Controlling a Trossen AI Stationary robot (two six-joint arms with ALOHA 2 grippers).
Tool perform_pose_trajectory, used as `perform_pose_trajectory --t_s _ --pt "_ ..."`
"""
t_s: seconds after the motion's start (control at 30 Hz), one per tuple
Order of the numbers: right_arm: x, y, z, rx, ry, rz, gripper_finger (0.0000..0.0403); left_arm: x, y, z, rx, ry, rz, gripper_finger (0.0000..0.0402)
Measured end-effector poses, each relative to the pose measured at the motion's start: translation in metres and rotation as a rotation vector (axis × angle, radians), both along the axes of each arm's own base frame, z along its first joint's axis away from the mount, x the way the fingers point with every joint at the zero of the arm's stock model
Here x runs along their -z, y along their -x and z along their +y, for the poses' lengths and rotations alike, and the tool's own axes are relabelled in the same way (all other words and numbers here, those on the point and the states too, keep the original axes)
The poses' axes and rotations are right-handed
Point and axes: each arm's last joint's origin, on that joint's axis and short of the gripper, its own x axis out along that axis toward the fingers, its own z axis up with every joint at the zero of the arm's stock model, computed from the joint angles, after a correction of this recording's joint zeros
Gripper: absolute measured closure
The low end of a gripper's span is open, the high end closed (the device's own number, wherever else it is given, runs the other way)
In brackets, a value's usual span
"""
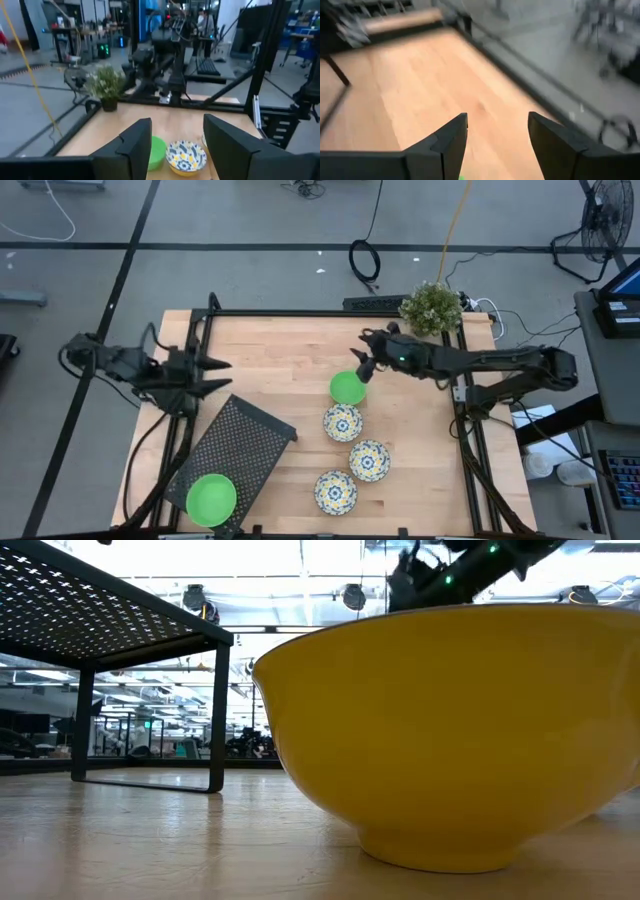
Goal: Pick & Place Mini bowls
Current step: Stack the green bowl on the green bowls on the shelf
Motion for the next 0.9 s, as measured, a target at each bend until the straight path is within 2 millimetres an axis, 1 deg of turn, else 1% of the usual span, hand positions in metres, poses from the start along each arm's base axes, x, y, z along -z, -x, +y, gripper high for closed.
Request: perform_pose_trajectory --t_s 0.13,0.23,0.37,0.5,0.57,0.67,0.73,0.87,0.9 --pt "0.020 -0.007 -0.003 0.057 -0.110 0.128 0.0207 0.001 0.008 0.005 -0.051 -0.005 -0.021 0.0220" --pt "0.031 -0.012 -0.004 0.093 -0.168 0.148 0.0206 0.003 0.007 0.005 -0.074 -0.008 -0.013 0.0220" --pt "0.042 -0.011 -0.003 0.136 -0.269 0.180 0.0207 0.007 0.001 0.003 -0.074 -0.029 0.030 0.0220" --pt "0.050 -0.002 0.001 0.224 -0.373 0.236 0.0207 0.010 -0.007 -0.001 -0.074 -0.049 0.067 0.0220" --pt "0.058 0.000 0.005 0.269 -0.419 0.255 0.0206 0.012 -0.011 -0.003 -0.074 -0.060 0.086 0.0220" --pt "0.068 0.002 0.013 0.273 -0.457 0.264 0.0207 0.014 -0.018 -0.006 -0.077 -0.091 0.110 0.0220" --pt "0.069 -0.001 0.016 0.259 -0.481 0.239 0.0207 0.014 -0.022 -0.008 -0.089 -0.122 0.109 0.0220" --pt "0.074 -0.001 0.021 0.258 -0.502 0.257 0.0207 0.013 -0.027 -0.010 -0.110 -0.158 0.108 0.0220" --pt "0.075 -0.004 0.022 0.254 -0.502 0.246 0.0207 0.013 -0.028 -0.010 -0.113 -0.156 0.106 0.0220"
